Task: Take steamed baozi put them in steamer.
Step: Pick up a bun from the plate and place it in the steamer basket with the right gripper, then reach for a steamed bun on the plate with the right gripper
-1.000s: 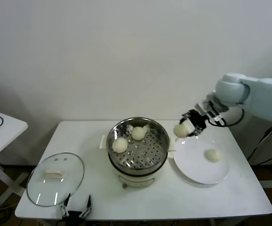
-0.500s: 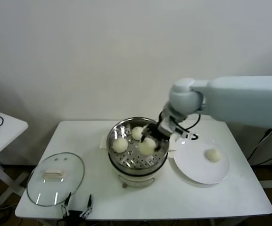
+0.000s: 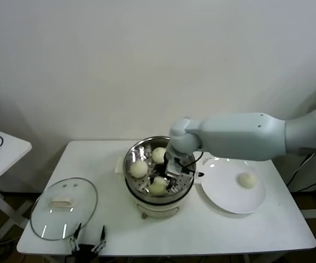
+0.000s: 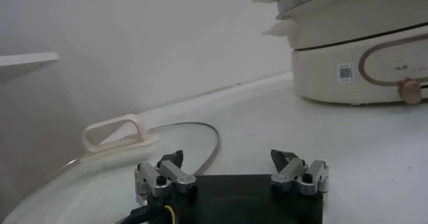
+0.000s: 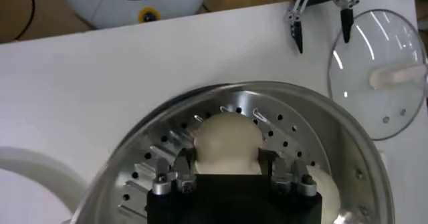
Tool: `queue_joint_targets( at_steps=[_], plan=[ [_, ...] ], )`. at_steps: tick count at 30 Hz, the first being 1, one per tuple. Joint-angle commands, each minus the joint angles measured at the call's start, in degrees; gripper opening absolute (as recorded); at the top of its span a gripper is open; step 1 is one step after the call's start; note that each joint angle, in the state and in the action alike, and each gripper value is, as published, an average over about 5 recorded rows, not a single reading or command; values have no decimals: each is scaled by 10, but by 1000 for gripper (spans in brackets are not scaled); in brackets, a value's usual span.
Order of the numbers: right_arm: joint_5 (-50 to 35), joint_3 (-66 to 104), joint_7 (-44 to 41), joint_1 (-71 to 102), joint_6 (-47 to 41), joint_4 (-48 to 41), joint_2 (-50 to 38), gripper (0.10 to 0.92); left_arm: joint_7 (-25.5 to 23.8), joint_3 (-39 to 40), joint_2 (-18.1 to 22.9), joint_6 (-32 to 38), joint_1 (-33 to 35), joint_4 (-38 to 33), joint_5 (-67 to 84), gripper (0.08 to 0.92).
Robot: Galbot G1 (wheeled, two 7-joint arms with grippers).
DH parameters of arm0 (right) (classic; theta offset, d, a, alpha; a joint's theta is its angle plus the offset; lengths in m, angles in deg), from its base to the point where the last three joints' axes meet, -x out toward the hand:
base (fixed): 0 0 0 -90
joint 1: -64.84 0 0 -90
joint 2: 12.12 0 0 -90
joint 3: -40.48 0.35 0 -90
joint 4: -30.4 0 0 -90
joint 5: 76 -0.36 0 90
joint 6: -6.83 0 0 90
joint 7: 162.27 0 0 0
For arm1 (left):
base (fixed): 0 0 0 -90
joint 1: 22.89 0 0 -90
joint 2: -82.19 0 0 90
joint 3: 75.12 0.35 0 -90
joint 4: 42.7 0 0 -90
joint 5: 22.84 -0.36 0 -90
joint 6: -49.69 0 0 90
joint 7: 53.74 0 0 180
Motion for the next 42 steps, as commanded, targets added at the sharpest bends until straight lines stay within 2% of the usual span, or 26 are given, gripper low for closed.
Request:
queue_joint_targets(
  at_steps=[1, 5, 8, 12, 17, 22, 28, 35, 42],
  plan=[
    [10, 12, 20, 18, 30, -52, 33, 668, 1, -1, 0, -1, 0, 0, 1, 823],
    [-58, -7, 9, -54, 43, -44, 13, 772, 0, -1, 0, -2, 2, -3, 1, 823],
    [-133, -38, -6, -115, 45, -40, -12, 814, 0, -1, -1, -2, 4, -5, 1, 823],
    [-249, -103, -57, -205, 25, -47, -65, 822, 0, -2, -3, -1, 7, -6, 1, 823],
    [-362, -208, -135, -289, -82, -39, -165, 823, 0, -1, -5, -1, 6, -2, 0, 823],
    [-295, -246, -111, -259, -209, -30, -283, 823, -1, 4, -5, -1, 3, 3, -3, 823],
    [-153, -154, -71, -104, -267, -64, -373, 823, -2, 6, -4, -3, 1, 11, -12, 823],
    [-67, 37, -52, 121, -268, -140, -369, 823, -1, 4, 0, -4, 2, 22, -22, 823],
    [-20, 139, -44, 230, -235, -236, -313, 823, 0, 1, 2, -4, 7, 28, -28, 823]
  ],
)
